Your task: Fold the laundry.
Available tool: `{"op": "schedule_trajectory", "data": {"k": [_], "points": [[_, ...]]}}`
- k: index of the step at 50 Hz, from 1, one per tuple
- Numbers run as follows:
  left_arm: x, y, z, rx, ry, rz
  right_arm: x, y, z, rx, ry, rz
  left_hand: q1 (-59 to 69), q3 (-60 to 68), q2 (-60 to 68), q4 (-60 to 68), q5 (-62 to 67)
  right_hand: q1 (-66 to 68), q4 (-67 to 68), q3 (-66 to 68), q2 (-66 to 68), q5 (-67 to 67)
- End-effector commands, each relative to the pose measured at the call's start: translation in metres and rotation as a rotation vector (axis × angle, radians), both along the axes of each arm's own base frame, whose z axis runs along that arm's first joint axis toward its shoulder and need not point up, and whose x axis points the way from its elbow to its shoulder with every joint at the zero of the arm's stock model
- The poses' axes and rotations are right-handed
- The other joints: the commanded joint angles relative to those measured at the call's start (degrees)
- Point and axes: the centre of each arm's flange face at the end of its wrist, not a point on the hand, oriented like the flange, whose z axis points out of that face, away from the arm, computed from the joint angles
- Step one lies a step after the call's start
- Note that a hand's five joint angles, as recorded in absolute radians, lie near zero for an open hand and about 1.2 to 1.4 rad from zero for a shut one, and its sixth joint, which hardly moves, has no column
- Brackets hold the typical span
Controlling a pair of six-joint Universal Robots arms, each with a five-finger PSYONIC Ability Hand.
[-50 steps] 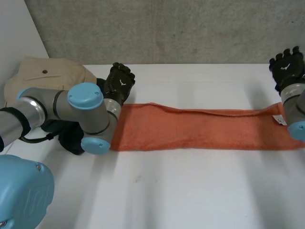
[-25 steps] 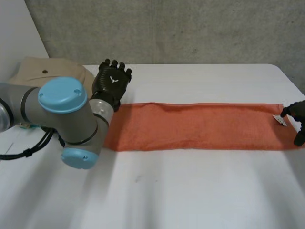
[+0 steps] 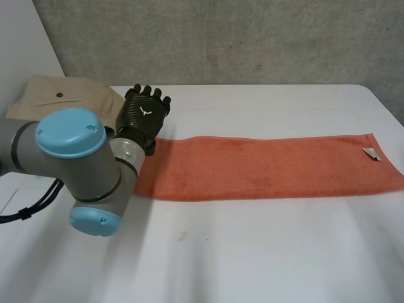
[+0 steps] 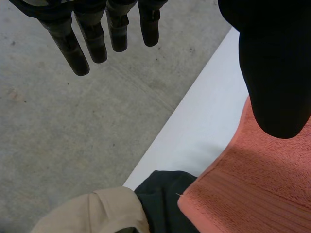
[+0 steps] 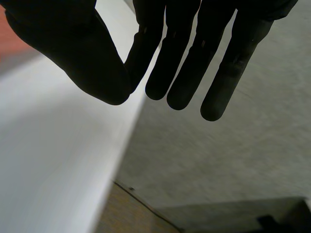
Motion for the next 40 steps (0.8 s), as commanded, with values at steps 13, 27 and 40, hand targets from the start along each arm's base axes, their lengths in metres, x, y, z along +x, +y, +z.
{"op": "schedule_trajectory", "data": {"k": [13, 27, 40], "points": [[0.014, 0.014, 0.025, -0.011, 0.067, 0.009, 0.069, 0.008, 0.063, -0.088, -0.141, 0.147, -1.0, -2.0, -1.7, -1.6, -2.8, -39.9, -43.6, -43.0, -42.6, -41.4], [0.007, 0.020, 0.027, 0.004, 0.114, -0.015, 0.053, 0.027, 0.010, 0.135, -0.351, 0.178, -1.0, -2.0, -1.7, -1.6, -2.8, -34.6, -38.3, -37.6, -37.3, -36.1], [0.007, 0.023, 0.022, 0.020, 0.108, -0.019, 0.042, 0.021, -0.026, 0.204, -0.309, 0.168, -1.0, -2.0, -1.7, -1.6, -2.8, -32.9, -36.6, -35.9, -35.6, -34.4]]}}
